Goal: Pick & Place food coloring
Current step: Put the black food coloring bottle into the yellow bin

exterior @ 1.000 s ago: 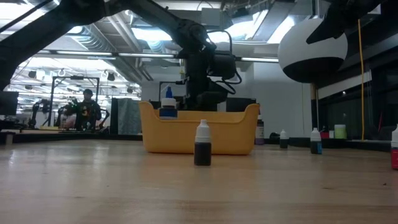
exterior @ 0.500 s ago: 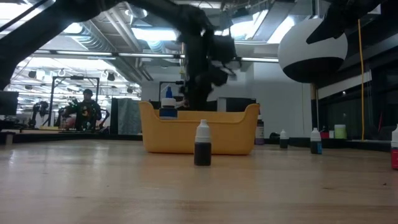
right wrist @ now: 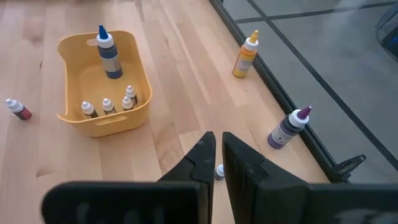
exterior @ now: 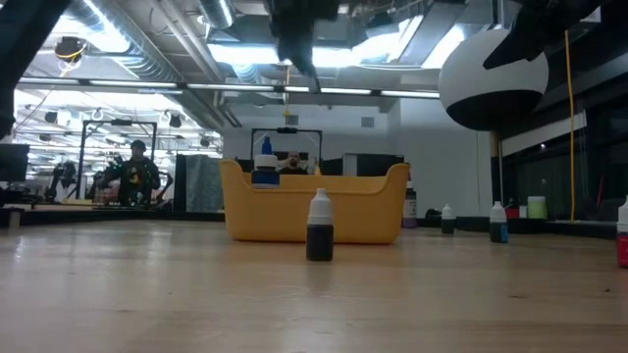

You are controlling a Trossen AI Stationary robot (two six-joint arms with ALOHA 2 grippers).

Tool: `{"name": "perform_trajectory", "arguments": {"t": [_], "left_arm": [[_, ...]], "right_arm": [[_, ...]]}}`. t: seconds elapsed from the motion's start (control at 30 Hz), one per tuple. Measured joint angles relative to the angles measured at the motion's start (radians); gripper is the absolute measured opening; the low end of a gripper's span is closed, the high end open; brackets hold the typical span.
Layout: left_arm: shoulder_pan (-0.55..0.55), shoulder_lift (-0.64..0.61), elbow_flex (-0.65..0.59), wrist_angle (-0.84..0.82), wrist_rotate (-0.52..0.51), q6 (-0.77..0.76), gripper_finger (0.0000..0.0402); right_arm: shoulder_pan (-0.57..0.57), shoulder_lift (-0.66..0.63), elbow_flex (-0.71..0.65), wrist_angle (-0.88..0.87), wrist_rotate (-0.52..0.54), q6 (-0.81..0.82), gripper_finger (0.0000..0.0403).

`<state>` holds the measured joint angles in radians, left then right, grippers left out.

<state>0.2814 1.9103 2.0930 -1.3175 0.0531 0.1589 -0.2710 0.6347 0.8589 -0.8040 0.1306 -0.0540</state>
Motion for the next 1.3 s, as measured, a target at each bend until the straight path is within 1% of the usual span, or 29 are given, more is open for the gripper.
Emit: {"name": "perform_trajectory", "arguments": {"t": [0.3, 0.53, 0.63, 0.77, 0.97, 1.17, 1.23, 1.3], "left_arm": [[-0.010, -0.091, 0.000, -0.010, -0.008, -0.006, 0.0058], [-0.048, -0.099, 0.000, -0.048, -0.005, 0.062, 0.0058], [-0.065, -0.099, 0.000, -0.063, 0.028, 0.126, 0.0058], [-0.087, -0.099, 0.000, -0.082, 0.040, 0.175, 0.0058], [-0.119, -0.099, -0.001, -0.137, 0.037, 0.171, 0.0058], [-0.176, -0.099, -0.002, -0.165, 0.040, 0.065, 0.0058], [-0.205, -0.099, -0.020, -0.154, 0.073, 0.089, 0.0058], [-0.227, -0.100, -0.067, -0.069, 0.116, 0.111, 0.0058]], "right_arm": [[0.000, 0.000, 0.000, 0.000, 0.000, -0.002, 0.0034], [0.000, 0.000, 0.000, 0.000, 0.000, 0.000, 0.0034], [0.000, 0.000, 0.000, 0.000, 0.000, 0.000, 0.0034], [0.000, 0.000, 0.000, 0.000, 0.000, 0.000, 0.0034], [0.000, 0.000, 0.000, 0.000, 0.000, 0.024, 0.0034], [0.000, 0.000, 0.000, 0.000, 0.000, 0.022, 0.0034], [0.000, 0.000, 0.000, 0.000, 0.000, 0.021, 0.0034], [0.000, 0.000, 0.000, 0.000, 0.000, 0.020, 0.0034]]}}
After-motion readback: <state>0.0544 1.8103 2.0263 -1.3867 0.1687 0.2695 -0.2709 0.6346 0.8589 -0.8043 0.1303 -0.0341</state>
